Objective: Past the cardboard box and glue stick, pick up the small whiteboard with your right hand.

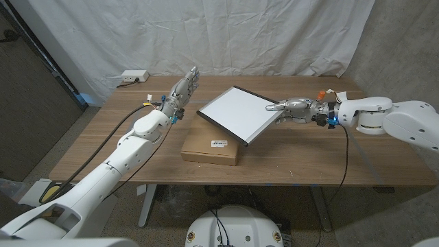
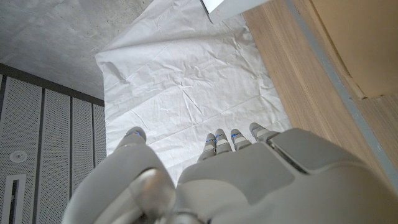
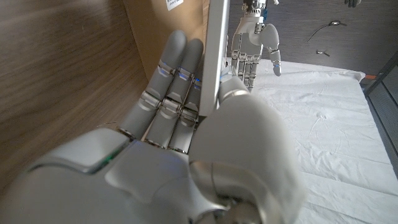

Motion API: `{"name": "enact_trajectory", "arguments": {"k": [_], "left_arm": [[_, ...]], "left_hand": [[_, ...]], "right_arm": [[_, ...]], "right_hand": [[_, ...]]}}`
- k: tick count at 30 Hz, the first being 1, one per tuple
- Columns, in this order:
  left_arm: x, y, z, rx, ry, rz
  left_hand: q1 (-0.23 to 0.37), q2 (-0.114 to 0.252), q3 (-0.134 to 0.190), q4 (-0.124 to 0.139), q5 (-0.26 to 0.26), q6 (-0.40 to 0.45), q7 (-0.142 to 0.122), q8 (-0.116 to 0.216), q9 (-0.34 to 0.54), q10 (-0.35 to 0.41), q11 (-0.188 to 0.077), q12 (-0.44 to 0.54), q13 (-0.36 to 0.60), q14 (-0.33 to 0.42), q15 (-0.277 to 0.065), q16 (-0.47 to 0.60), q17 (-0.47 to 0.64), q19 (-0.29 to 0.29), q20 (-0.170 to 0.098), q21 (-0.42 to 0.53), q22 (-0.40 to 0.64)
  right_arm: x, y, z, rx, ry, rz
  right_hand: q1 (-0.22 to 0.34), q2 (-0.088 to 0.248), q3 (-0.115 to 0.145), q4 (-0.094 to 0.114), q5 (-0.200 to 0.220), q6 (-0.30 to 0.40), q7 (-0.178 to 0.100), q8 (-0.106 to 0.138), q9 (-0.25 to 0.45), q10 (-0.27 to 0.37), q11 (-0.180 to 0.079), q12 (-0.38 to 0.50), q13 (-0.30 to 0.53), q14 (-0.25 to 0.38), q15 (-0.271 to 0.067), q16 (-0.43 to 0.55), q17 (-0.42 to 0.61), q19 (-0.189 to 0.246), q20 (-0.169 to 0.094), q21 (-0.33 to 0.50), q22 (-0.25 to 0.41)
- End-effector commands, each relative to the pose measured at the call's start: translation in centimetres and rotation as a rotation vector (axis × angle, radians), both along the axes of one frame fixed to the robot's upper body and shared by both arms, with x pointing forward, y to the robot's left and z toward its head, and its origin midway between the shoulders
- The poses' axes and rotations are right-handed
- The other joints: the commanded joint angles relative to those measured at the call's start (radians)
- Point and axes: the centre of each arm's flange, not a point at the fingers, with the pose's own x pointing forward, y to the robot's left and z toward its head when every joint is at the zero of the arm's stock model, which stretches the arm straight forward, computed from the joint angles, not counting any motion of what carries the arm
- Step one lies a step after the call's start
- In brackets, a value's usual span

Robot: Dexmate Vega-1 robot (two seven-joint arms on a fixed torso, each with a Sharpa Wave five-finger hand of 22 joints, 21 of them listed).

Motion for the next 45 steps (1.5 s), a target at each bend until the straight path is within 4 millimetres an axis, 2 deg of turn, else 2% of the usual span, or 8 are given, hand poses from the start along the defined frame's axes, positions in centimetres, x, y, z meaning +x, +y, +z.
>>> {"name": "enact_trajectory", "arguments": {"k": [1, 26, 45], "left_arm": [[-0.7, 0.1, 0.2, 0.003, -0.006, 0.01], [-1.2, 1.8, 0.7, 0.009, -0.004, 0.021], [-1.2, 3.0, 0.3, -0.004, 0.003, 0.033]], "left_hand": [[0.003, 0.007, -0.003, 0.001, 0.006, -0.001, 0.001, 0.004, 0.006, -0.002, 0.002, 0.004, 0.002, -0.004, 0.004, 0.009, 0.003, 0.0, 0.001, 0.002, 0.005], [0.004, 0.009, -0.007, 0.001, 0.005, 0.0, 0.003, 0.005, 0.006, -0.002, 0.005, 0.004, 0.002, -0.004, 0.007, 0.009, 0.003, -0.001, 0.002, 0.001, 0.005], [0.005, 0.009, -0.01, 0.001, 0.005, -0.001, 0.004, 0.005, 0.006, -0.004, 0.004, 0.003, 0.002, -0.004, 0.007, 0.009, 0.003, -0.001, 0.002, 0.001, 0.005]], "right_arm": [[-1.1, -1.2, 0.6, 0.032, -0.03, -0.019], [-2.3, -2.0, 1.9, 0.058, -0.045, -0.073], [-3.9, -2.4, 3.7, 0.066, -0.088, -0.106]], "right_hand": [[0.091, 0.081, 0.012, -0.001, 0.005, 0.007, -0.001, -0.006, 0.003, 0.062, -0.053, 0.004, 0.006, 0.047, -0.066, 0.0, 0.007, -0.006, -0.09, 0.008, 0.004], [0.092, 0.081, 0.013, 0.0, 0.005, 0.01, -0.001, -0.013, 0.007, 0.065, -0.053, 0.0, 0.015, 0.051, -0.065, -0.004, 0.015, -0.016, -0.089, 0.033, 0.01], [0.093, 0.08, 0.014, 0.0, 0.006, 0.011, -0.001, -0.018, 0.011, 0.066, -0.052, -0.008, 0.017, 0.054, -0.065, -0.007, 0.021, -0.022, -0.089, 0.051, 0.015]]}}
